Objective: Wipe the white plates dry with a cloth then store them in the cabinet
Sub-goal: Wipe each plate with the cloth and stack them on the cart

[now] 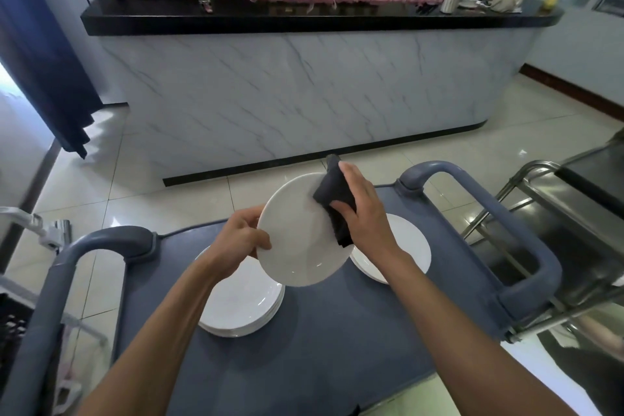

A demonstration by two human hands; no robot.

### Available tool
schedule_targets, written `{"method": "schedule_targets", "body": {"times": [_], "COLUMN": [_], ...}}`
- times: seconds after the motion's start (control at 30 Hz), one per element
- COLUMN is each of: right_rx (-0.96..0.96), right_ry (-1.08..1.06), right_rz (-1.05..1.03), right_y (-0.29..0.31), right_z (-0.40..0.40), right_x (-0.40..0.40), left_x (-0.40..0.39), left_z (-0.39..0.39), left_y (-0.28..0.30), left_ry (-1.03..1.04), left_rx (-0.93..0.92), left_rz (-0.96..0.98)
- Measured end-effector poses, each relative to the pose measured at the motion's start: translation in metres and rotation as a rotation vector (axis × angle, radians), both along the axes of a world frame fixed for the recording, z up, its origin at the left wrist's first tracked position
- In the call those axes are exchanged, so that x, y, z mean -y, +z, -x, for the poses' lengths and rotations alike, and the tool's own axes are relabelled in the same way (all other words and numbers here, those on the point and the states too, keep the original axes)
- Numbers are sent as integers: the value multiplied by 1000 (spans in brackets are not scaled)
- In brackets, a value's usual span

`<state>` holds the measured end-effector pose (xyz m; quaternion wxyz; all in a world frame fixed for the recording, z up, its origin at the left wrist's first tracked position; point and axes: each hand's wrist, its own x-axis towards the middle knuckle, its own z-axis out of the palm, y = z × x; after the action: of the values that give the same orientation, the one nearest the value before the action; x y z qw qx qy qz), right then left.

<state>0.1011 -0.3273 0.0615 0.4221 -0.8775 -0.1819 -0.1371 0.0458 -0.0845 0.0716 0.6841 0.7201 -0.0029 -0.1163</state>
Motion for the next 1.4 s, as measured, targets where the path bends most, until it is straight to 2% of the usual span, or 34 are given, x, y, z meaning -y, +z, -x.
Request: {"method": "schedule_targets", "body": {"times": [0.13,0.23,0.37,0.53,0.73,0.97,1.2,1.33,1.4], "right_rx": [75,52,41,137,237,276,322,318,314], "right_ry": [38,47,15,-39,-132,-177,-167,-173,-172], "right_rz": [24,9,-13,6,-15,-8,-18,-16,-2], "right_y": [4,6,11,10,-3,-16,-20,-24,-27], "right_z": [2,6,8,22,33,38,31,27,23], "right_x": [-4,-5,-1,6,12,21,31,40,44], "left_x": [-5,-3,2,12,28,49,62,63,65], "left_z": [-6,-11,-20,-20,-17,-5,-1,17,23], "left_y": [12,18,26,29,15,1,-18,-28,-28], "left_ry": [-106,-176,-236,-276,-101,95,316,535,638], "left_rx": [59,98,219,331,468,554,416,148,-63], "left_rz": [-93,-149,-326,-490,-634,-522,-514,-244,-58]}}
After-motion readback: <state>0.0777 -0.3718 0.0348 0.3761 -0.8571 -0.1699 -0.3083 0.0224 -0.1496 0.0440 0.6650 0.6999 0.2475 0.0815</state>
